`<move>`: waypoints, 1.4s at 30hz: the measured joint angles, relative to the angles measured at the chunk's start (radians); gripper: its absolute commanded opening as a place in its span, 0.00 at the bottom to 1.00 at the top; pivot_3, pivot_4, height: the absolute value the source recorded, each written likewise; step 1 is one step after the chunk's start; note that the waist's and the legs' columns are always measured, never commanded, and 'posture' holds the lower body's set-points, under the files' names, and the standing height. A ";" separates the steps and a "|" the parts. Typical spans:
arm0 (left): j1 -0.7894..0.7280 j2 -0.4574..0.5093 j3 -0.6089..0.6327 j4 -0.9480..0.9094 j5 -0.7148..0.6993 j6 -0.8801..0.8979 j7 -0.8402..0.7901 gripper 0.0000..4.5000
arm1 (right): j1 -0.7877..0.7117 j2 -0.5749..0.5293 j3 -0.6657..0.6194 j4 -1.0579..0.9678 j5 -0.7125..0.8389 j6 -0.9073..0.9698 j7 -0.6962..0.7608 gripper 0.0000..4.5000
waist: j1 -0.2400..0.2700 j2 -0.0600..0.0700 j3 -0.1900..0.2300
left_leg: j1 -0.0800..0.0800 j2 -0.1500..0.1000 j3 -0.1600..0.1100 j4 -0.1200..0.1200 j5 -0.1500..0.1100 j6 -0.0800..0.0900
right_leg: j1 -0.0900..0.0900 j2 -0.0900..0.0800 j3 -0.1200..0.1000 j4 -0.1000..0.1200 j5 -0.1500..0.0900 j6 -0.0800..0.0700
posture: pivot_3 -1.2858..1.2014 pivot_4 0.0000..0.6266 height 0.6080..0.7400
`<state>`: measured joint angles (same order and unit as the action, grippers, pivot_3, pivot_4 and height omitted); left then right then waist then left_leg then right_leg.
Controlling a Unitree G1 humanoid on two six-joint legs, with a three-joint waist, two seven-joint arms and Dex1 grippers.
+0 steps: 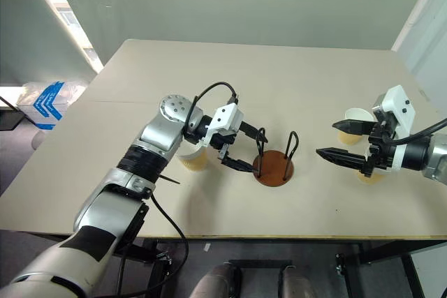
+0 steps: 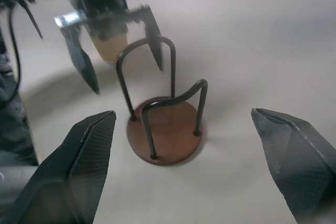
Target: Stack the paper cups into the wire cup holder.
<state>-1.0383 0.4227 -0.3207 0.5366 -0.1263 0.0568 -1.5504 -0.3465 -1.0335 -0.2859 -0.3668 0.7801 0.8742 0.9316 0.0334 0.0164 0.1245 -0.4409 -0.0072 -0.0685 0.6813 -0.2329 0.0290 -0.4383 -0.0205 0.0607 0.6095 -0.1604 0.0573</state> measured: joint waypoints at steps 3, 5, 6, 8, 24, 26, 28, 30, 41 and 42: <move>0.005 0.064 0.004 -0.094 -0.015 0.036 -0.015 0.99 | -0.006 -0.014 0.033 0.017 -0.029 -0.013 0.013 0.98 | -0.001 0.000 0.000 | 0.000 0.000 0.000 0.000 -0.001 0.000 | 0.000 0.000 0.000 0.000 0.000 0.000 | 0.52 0.24 1.00; 0.033 0.122 0.016 -0.176 -0.037 0.066 -0.020 0.99 | -0.016 -0.020 0.046 0.026 -0.044 -0.018 0.022 0.98 | -0.004 0.001 0.000 | 0.000 0.000 0.000 0.000 -0.001 0.000 | -0.001 0.000 0.000 0.000 -0.001 -0.001 | 0.52 0.24 1.00; 0.054 0.154 0.023 -0.221 -0.051 0.088 -0.021 0.99 | -0.024 -0.023 0.057 0.034 -0.053 -0.020 0.026 0.98 | -0.006 0.001 0.000 | 0.000 0.000 0.000 0.000 -0.001 0.000 | -0.001 0.000 0.000 0.000 -0.001 -0.001 | 0.52 0.24 1.00; 0.084 0.195 0.025 -0.271 -0.070 0.120 -0.022 0.99 | -0.030 -0.027 0.069 0.050 -0.066 -0.024 0.034 0.98 | -0.007 0.001 0.000 | 0.000 0.000 0.000 0.000 -0.001 0.000 | -0.001 0.000 0.000 0.000 -0.001 -0.002 | 0.52 0.24 1.00; 0.048 0.321 0.256 -0.312 -0.218 0.356 0.103 0.99 | -0.473 -0.018 0.431 0.558 -0.500 -0.333 0.153 0.98 | -0.017 0.001 -0.001 | 0.000 0.001 -0.002 -0.002 0.001 0.000 | -0.004 0.000 0.000 0.002 0.002 -0.009 | 0.52 0.24 1.00; 0.081 0.341 0.276 -0.321 -0.225 0.380 0.131 0.99 | -0.517 0.003 0.493 0.668 -0.592 -0.424 0.178 0.98 | -0.021 0.002 -0.001 | 0.000 0.001 -0.002 -0.003 0.001 0.000 | -0.005 0.000 0.000 0.002 0.003 -0.007 | 0.52 0.24 1.00; 0.127 0.358 0.286 -0.336 -0.225 0.390 0.155 0.99 | -0.561 0.028 0.549 0.784 -0.678 -0.517 0.201 0.98 | -0.024 0.002 -0.001 | 0.000 0.001 -0.002 -0.004 0.001 0.000 | -0.007 0.000 0.000 0.002 0.003 -0.008 | 0.52 0.24 1.00; 0.162 0.369 0.292 -0.345 -0.226 0.398 0.173 0.99 | -0.619 0.061 0.590 0.908 -0.750 -0.598 0.224 0.98 | -0.027 0.002 0.000 | -0.001 0.001 -0.002 -0.006 0.001 -0.001 | -0.008 0.000 -0.001 0.003 0.003 -0.008 | 0.52 0.24 1.00; 0.187 0.390 0.311 -0.386 -0.241 0.410 0.229 1.00 | -0.828 0.207 0.673 1.401 -1.014 -0.904 0.229 0.83 | -0.026 0.002 0.000 | -0.002 0.001 -0.003 -0.011 0.002 -0.003 | -0.011 0.000 -0.002 0.002 0.004 -0.012 | 0.52 0.24 1.00; 0.191 0.391 0.311 -0.387 -0.241 0.410 0.229 1.00 | -0.831 0.215 0.677 1.424 -1.028 -0.918 0.228 0.77 | -0.026 0.002 0.000 | -0.002 0.001 -0.003 -0.012 0.002 -0.004 | -0.011 0.000 -0.002 0.002 0.004 -0.013 | 0.52 0.24 1.00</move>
<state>-0.8470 0.8138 -0.0100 0.1497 -0.3677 0.4667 -1.3211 -1.1772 -0.8186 0.3908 1.0572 -0.2483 -0.0440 1.1599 0.0079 0.0184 0.1241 -0.4430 -0.0062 -0.0712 0.6697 -0.2305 0.0254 -0.4497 -0.0207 0.0591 0.6118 -0.1566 0.0447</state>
